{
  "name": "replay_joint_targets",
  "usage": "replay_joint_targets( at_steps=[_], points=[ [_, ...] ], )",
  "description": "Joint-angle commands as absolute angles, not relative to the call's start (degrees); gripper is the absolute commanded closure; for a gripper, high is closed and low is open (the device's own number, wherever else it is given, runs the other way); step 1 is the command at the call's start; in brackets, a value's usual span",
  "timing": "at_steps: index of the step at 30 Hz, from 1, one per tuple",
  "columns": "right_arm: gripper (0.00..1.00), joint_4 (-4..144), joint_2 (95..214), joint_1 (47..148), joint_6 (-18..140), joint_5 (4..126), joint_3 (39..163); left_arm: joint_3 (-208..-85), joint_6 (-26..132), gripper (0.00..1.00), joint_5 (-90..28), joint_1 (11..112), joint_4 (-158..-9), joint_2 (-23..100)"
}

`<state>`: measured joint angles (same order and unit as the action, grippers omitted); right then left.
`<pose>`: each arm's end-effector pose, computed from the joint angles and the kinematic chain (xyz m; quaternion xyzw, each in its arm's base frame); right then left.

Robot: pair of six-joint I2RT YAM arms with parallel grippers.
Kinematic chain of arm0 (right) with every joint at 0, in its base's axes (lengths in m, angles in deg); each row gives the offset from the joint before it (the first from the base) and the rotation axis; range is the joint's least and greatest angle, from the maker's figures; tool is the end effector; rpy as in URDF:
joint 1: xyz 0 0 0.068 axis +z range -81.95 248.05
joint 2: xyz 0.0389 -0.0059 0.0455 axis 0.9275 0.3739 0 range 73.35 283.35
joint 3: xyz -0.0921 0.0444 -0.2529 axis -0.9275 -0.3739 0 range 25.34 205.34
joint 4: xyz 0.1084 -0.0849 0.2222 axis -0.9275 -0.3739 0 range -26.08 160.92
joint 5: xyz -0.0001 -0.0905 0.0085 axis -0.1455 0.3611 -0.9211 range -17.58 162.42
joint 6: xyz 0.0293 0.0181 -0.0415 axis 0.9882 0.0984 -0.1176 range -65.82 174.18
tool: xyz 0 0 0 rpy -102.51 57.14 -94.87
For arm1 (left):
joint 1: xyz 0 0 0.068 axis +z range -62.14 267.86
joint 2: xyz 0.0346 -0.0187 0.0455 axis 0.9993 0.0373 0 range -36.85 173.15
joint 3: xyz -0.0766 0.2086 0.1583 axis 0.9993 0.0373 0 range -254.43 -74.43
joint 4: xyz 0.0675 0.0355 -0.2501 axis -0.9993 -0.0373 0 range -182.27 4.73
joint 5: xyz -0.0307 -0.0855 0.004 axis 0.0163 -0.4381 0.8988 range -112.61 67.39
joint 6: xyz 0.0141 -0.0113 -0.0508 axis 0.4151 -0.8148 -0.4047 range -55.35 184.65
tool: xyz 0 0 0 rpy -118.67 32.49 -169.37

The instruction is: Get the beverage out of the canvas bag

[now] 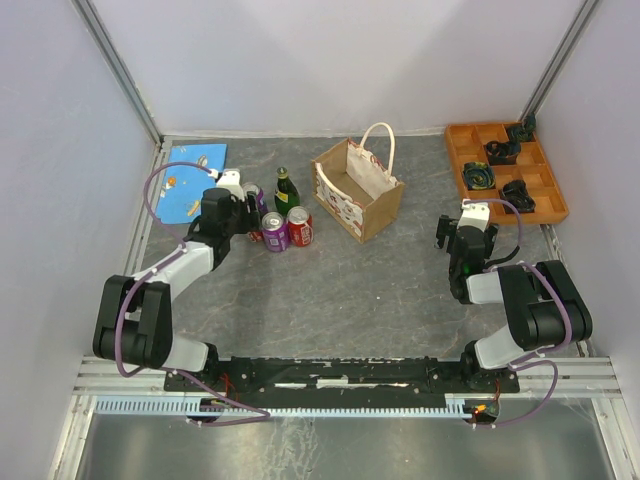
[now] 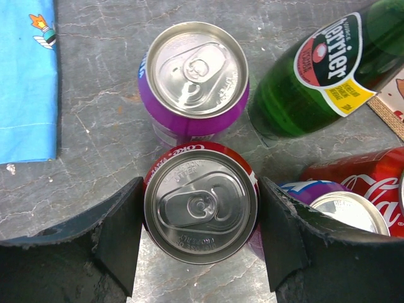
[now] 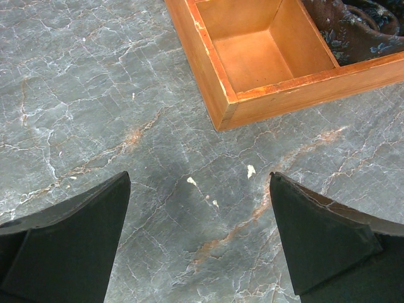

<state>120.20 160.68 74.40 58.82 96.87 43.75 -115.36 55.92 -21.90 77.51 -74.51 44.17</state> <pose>0.2521 0.0131 0.1344 0.1100 0.8006 -0.1183 0.5770 0.2956 -0.0536 0.2088 0.0091 0.8630 -0.0785 0.4990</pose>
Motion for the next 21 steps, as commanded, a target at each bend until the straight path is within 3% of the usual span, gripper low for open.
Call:
replay_joint_targets(
  at_steps=[1, 5, 14, 19, 21],
  points=[
    [0.01, 122.95, 160.22, 74.37, 58.83, 97.03, 45.29, -119.11, 53.71, 0.86, -23.53, 76.21, -72.27, 43.82],
    [0.01, 122.97, 160.24, 74.37, 58.76, 96.97, 45.29, -120.99, 54.31, 0.69, -19.79, 75.84, -77.53, 43.42],
    [0.01, 122.96, 160.25, 74.36, 58.82, 97.09, 45.29, -120.95, 54.63, 0.63, -13.36, 75.29, -82.71, 41.39],
    [0.01, 122.95, 160.29, 74.37, 58.82, 96.99, 45.29, -120.97, 54.16, 0.3, -12.64, 75.12, -83.82, 41.38],
    [0.01, 122.95, 160.21, 74.37, 58.78, 97.07, 45.29, -121.01, 53.81, 0.07, -12.26, 75.04, -84.21, 41.14]
  ],
)
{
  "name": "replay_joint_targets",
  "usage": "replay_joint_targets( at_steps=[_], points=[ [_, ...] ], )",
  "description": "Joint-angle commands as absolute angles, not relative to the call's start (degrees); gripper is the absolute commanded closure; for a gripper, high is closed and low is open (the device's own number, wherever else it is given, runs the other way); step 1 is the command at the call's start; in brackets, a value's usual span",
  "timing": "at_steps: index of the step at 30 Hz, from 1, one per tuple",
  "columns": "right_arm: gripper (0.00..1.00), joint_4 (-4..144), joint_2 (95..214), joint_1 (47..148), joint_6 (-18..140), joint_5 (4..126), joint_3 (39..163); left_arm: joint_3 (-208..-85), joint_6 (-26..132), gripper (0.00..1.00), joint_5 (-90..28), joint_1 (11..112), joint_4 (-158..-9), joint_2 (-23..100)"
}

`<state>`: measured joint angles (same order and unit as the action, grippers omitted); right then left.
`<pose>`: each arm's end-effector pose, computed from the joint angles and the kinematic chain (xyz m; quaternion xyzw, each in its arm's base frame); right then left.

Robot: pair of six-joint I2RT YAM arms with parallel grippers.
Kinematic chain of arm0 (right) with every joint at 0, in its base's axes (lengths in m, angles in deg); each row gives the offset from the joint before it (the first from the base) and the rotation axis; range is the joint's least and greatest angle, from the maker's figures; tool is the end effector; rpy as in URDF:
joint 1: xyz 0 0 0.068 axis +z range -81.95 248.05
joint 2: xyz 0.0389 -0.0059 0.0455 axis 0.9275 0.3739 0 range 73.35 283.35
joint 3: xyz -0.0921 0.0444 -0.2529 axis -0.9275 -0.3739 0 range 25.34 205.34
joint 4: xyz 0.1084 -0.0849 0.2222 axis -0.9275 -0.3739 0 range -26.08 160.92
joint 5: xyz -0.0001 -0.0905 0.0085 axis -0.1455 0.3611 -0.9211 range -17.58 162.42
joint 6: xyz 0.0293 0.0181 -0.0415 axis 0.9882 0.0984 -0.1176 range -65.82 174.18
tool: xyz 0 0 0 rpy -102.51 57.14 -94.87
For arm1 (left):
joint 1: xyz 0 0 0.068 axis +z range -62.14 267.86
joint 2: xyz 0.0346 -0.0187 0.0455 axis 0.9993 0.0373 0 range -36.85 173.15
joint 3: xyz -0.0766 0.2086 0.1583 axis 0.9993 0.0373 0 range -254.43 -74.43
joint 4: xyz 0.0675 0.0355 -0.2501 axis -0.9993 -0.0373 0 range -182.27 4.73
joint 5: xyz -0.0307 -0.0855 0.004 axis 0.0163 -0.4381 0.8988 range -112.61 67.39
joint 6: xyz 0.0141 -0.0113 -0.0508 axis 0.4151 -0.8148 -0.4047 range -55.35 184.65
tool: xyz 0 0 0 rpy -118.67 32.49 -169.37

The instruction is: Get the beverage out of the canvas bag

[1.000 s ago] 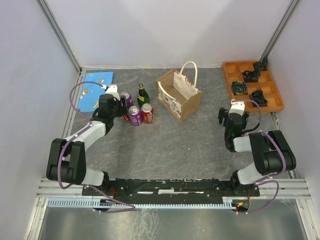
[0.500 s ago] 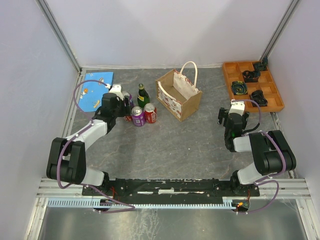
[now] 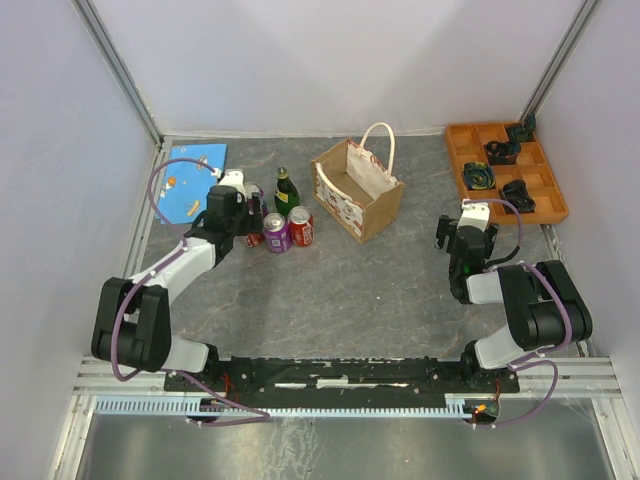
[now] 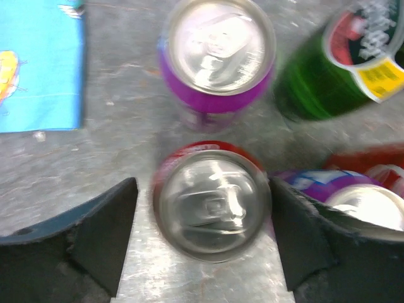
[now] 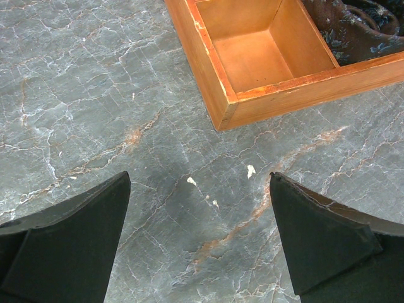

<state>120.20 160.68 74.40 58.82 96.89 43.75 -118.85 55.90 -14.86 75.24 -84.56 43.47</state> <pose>0.2521 0.0131 0.1344 0.1101 0.8005 -0.1185 0.5770 0.2924 -0.0606 0.2158 -0.0011 0.8862 -0.0262 0.4625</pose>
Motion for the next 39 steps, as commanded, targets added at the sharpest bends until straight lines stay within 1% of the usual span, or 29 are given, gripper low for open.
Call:
replay_joint_targets(
  at_steps=[1, 7, 13, 19, 25, 27, 34, 36, 39],
  points=[
    [0.01, 123.02, 160.24, 74.35, 58.76, 97.03, 45.29, -121.08, 53.76, 0.0, -12.12, 75.03, -84.33, 40.97],
    [0.01, 122.96, 160.27, 74.37, 58.83, 96.99, 45.24, -121.81, 53.38, 0.01, -12.41, 75.03, -84.66, 39.35],
    [0.01, 122.97, 160.23, 74.33, 58.79, 97.04, 45.29, -123.36, 52.35, 0.01, -12.44, 75.03, -84.2, 34.81],
    [0.01, 122.95, 160.24, 74.37, 58.83, 97.05, 45.29, -130.29, 52.52, 0.01, -8.86, 75.11, -88.91, 34.44],
    [0.01, 122.98, 160.22, 74.36, 58.79, 97.03, 45.29, -136.85, 54.92, 0.01, -9.1, 76.42, -92.23, 36.55],
    [0.01, 122.95, 160.25, 74.37, 58.81, 97.03, 45.29, -136.66, 53.65, 0.01, -7.92, 78.85, -91.57, 35.63],
    [0.01, 122.95, 160.23, 74.37, 58.79, 96.97, 45.29, -135.38, 46.87, 0.01, -14.19, 98.93, -92.8, 34.48],
    [0.01, 123.0, 160.22, 74.37, 58.79, 96.96, 45.29, -134.96, 46.87, 0.01, -13.71, 101.43, -93.22, 34.37],
    [0.01, 123.0, 160.25, 74.36, 58.83, 96.97, 45.29, -134.51, 48.29, 0.01, -10.41, 101.86, -93.44, 33.93]
  ],
)
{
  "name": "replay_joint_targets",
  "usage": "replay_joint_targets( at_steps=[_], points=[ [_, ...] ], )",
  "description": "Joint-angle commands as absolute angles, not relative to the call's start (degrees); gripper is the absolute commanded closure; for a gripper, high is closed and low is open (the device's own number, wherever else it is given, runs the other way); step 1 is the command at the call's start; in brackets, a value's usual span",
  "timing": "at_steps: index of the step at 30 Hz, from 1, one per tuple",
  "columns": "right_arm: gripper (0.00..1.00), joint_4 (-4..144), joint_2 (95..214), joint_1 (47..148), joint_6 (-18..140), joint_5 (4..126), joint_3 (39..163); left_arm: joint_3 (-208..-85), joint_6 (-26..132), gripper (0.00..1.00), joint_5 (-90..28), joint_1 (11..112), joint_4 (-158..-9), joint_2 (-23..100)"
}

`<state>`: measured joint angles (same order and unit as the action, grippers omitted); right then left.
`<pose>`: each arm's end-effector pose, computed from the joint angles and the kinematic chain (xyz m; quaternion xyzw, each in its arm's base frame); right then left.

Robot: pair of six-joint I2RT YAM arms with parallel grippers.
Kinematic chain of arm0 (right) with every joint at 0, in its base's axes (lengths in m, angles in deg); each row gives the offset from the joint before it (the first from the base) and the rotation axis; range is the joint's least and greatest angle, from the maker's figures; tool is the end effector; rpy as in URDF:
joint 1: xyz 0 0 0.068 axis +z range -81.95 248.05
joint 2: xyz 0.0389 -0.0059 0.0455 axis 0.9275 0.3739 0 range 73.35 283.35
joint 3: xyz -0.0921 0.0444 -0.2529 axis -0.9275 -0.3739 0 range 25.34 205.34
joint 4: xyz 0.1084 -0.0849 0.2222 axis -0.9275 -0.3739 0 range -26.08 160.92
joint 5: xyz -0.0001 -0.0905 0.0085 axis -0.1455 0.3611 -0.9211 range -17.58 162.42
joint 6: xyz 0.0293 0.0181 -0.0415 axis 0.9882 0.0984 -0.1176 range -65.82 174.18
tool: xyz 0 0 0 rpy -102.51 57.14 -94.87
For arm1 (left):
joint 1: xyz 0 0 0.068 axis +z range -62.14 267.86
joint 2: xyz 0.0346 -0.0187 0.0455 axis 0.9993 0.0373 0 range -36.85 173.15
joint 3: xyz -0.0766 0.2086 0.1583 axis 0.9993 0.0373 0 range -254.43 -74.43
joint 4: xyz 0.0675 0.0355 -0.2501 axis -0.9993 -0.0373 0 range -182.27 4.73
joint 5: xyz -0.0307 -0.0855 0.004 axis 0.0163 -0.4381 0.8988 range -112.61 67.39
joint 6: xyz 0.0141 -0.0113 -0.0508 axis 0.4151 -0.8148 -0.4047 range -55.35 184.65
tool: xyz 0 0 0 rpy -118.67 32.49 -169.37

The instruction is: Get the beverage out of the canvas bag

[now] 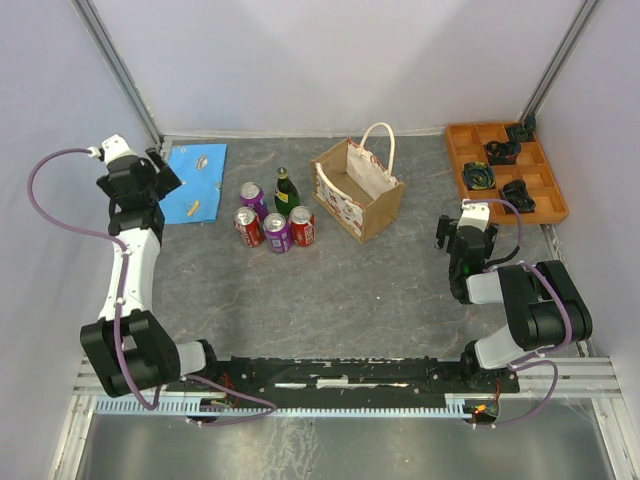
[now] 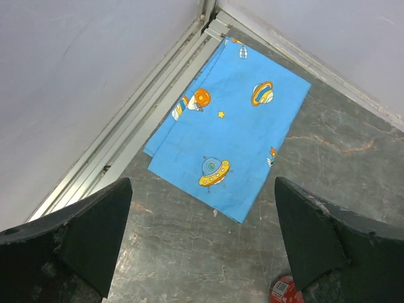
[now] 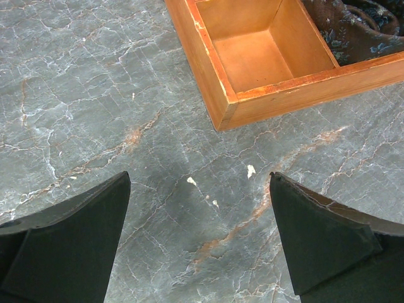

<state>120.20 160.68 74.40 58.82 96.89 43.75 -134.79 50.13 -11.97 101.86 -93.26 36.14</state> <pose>0.2521 0.0131 0.1344 0.1101 0.8005 -0.1185 0.5770 0.2866 0.0782 0.3327 -0.2528 0.7804 0.0736 0.5671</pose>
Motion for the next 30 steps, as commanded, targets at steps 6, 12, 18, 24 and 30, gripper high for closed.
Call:
replay_joint_targets(
  at_steps=[6, 12, 18, 24, 30],
  points=[
    [0.01, 122.98, 160.26, 74.36, 58.78, 97.1, 45.29, -133.21, 48.77, 0.01, -8.26, 101.84, -93.05, 32.16],
    [0.01, 122.95, 160.2, 74.42, 58.76, 97.03, 45.29, -129.79, 48.78, 0.01, -7.28, 101.86, -91.5, 28.91],
    [0.01, 122.95, 160.24, 74.37, 58.84, 97.03, 45.24, -129.06, 48.68, 0.01, -7.66, 101.84, -91.74, 28.53],
    [0.01, 122.95, 160.24, 74.37, 58.81, 97.0, 45.2, -128.82, 48.35, 0.01, -7.48, 101.84, -92.34, 28.77],
    [0.01, 123.0, 160.27, 74.33, 58.81, 97.03, 45.27, -127.98, 48.61, 0.01, -8.25, 101.86, -91.2, 28.63]
  ],
)
